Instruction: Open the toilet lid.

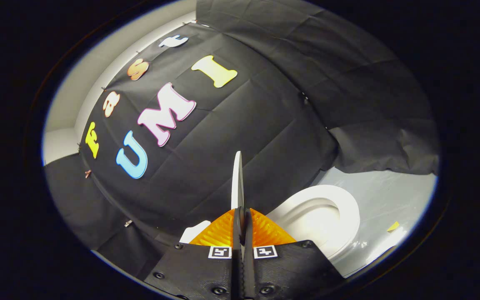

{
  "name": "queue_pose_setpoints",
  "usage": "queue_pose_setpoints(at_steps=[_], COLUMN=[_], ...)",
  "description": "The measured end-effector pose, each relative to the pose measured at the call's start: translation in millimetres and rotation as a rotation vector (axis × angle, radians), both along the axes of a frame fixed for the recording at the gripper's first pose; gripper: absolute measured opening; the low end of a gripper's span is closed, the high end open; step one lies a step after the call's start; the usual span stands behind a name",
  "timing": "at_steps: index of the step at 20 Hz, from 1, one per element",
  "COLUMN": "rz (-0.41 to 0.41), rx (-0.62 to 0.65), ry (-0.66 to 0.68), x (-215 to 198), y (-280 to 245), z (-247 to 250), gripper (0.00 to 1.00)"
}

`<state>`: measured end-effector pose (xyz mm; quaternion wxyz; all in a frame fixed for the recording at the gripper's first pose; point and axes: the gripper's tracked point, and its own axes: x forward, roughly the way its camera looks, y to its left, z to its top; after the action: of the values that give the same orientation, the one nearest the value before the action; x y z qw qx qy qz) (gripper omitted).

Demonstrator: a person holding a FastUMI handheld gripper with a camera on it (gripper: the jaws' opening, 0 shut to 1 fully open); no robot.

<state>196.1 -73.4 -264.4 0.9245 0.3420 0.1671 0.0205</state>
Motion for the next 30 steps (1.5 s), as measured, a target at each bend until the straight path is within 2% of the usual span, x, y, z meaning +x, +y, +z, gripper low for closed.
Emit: queue_pose_setpoints(at_steps=[9, 21, 30], rz=[0.076, 0.182, 0.246], rx=[-0.286, -0.703, -0.806], ry=[-0.055, -0.116, -0.159], x=[0, -5, -11], y=[97, 235, 310], z=[55, 71, 61], gripper=[0.05, 0.05, 0.05])
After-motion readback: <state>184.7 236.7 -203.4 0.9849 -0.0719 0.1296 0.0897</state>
